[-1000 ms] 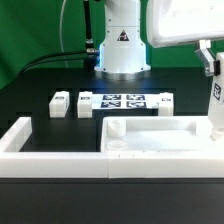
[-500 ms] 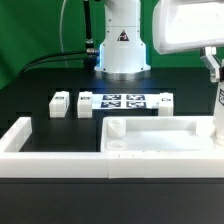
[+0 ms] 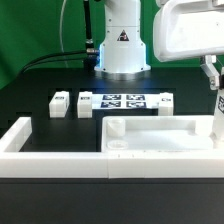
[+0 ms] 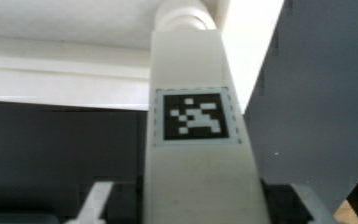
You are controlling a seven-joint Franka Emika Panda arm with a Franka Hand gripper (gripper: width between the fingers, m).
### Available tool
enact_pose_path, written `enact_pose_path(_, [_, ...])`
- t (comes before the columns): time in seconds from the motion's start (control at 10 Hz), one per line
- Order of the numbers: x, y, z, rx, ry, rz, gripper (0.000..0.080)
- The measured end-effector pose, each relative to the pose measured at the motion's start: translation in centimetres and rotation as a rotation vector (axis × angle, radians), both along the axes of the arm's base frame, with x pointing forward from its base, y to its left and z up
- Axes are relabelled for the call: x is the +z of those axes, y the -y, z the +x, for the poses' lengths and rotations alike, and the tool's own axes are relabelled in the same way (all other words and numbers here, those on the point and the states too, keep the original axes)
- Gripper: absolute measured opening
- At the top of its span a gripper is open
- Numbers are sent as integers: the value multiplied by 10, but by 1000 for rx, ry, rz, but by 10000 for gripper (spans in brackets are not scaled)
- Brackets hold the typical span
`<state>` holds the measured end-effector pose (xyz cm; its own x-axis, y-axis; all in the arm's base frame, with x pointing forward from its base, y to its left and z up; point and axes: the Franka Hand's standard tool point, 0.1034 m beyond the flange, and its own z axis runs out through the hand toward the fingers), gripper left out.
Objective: Assemble desk
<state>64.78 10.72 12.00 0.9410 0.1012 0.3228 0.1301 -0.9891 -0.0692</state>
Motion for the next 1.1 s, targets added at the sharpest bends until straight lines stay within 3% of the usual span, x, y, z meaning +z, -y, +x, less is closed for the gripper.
enact_pose_path(0.5, [-3, 0, -4, -9, 109, -6, 288])
enact_pose_path(1.1, [-2, 0, -5, -9, 128, -7, 288])
